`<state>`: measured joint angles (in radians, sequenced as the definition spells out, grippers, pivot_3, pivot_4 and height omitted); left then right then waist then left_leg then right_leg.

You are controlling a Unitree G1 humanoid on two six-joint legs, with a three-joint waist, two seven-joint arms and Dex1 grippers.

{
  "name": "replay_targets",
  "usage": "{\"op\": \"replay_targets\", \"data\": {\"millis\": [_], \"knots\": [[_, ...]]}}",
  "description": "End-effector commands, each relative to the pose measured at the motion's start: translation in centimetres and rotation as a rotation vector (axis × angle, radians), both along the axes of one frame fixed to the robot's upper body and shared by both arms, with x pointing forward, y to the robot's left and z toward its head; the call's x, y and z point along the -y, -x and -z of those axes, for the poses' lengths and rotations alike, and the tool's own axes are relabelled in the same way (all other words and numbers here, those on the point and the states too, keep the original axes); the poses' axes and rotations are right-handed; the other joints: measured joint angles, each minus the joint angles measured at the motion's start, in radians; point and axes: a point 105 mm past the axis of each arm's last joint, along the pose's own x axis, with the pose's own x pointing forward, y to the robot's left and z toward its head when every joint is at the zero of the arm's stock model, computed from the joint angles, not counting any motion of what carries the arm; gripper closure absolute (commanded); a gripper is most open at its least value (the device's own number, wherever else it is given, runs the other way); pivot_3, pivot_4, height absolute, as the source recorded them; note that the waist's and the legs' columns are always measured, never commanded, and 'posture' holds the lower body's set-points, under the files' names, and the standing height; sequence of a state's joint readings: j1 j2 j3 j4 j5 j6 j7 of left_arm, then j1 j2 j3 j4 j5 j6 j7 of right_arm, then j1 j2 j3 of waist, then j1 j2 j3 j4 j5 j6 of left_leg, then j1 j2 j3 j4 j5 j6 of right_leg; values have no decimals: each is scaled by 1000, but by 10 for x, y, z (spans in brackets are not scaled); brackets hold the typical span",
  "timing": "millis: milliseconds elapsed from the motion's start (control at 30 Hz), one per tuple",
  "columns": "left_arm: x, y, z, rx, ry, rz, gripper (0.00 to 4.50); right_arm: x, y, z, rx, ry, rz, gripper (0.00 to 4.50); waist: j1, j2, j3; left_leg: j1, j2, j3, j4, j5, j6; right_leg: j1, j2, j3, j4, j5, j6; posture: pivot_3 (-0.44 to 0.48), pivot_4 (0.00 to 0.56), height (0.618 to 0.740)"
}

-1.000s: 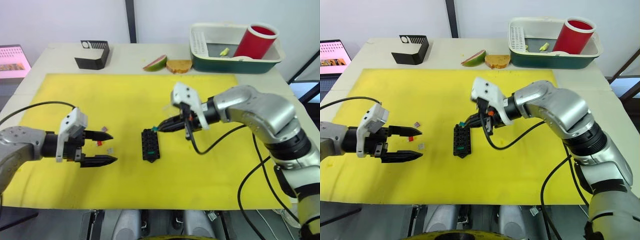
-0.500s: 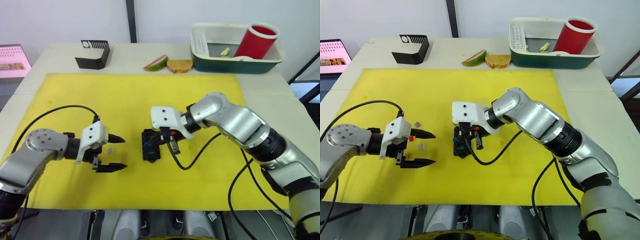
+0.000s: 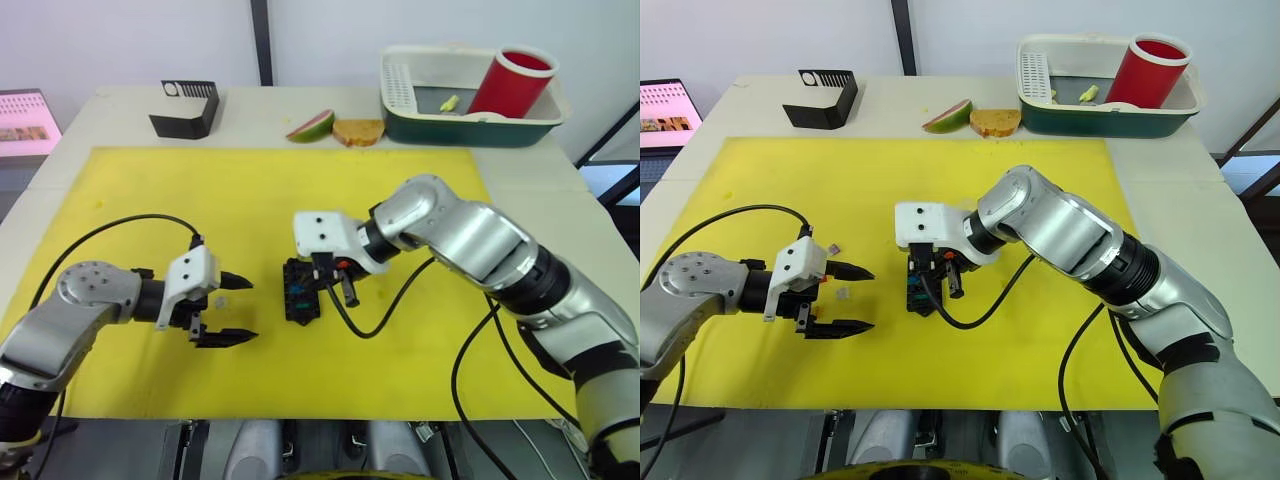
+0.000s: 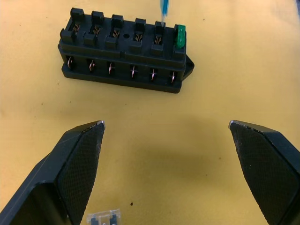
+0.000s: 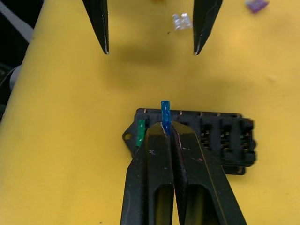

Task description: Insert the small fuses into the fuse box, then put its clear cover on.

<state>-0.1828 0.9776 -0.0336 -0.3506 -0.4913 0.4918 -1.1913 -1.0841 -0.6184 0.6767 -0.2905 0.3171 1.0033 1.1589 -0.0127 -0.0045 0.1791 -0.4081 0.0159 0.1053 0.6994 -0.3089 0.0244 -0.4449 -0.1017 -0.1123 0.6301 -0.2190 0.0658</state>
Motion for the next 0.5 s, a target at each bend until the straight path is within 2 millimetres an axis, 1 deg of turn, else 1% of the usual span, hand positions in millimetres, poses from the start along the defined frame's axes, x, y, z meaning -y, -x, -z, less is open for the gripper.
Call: {"op": "replay_targets", "data": {"millis": [33, 200, 500], "knots": [[6, -1, -11, 45, 13, 23, 37, -3, 3, -4, 51, 23, -26, 4500, 0, 0, 0, 0, 0, 0, 0, 0, 0, 0, 0, 0, 0, 0, 0, 0, 150, 740], [9, -2, -12, 51, 20, 27, 37, -3, 1, 0, 60, 40, -16, 4500, 0, 0, 0, 0, 0, 0, 0, 0, 0, 0, 0, 0, 0, 0, 0, 0, 150, 740], [10, -2, -11, 55, 17, 30, 37, -1, -3, 3, 75, 52, -10, 4500, 0, 0, 0, 0, 0, 0, 0, 0, 0, 0, 0, 0, 0, 0, 0, 0, 150, 740]]}}
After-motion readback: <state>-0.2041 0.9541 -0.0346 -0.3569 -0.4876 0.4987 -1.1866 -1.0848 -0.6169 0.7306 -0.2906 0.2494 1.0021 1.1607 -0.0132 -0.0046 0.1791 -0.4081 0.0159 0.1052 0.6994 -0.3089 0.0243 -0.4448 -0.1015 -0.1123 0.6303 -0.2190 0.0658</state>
